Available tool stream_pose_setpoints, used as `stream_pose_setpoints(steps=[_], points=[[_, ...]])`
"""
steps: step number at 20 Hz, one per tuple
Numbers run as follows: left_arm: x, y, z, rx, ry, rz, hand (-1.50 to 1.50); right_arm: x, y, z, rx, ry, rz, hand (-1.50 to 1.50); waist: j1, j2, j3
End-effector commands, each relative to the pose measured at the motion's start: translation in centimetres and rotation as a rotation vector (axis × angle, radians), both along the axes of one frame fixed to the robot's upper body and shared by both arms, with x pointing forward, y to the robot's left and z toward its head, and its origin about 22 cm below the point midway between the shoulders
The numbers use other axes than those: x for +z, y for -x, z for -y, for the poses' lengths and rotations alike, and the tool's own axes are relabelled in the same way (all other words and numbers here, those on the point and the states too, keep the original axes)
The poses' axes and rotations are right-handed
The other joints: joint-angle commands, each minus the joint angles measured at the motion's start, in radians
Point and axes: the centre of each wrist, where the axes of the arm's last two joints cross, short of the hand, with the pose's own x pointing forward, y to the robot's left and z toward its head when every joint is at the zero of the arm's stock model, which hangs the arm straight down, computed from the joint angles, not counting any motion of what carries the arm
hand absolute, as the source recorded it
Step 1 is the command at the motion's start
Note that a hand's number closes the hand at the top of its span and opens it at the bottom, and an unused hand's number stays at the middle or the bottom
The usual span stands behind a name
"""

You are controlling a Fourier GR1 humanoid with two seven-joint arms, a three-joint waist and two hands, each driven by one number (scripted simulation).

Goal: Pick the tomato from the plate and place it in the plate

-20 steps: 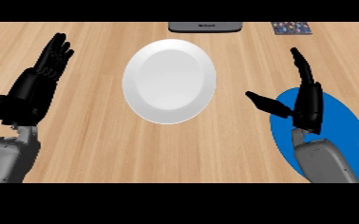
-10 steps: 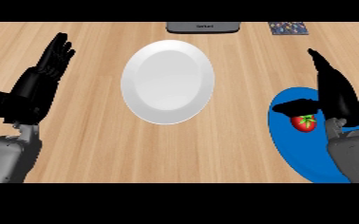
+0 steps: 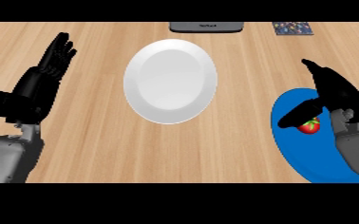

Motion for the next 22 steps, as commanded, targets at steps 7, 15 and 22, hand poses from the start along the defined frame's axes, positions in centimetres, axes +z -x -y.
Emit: stream_pose_setpoints(steps=[7,15,22], points=[[0.3,-0.2,0.8,-0.004,0.004,0.015,0.00,-0.5,-0.6,0.6,-0.133,0.162,-0.192,-1.50,0.001,0.003,0.001],[-0.6,0.1,1.1,0.004,0.003,0.006,0.00,-4.0,0.6,3.6,-0.180,0.141,-0.288,-1.50,-0.006,0.003,0.002],[-1.4,0.8,1.6,-0.016,0.010,0.018,0.00,-5.5,-0.3,2.5,-0.159,0.099,-0.321,-1.50,0.005,0.003,0.002]])
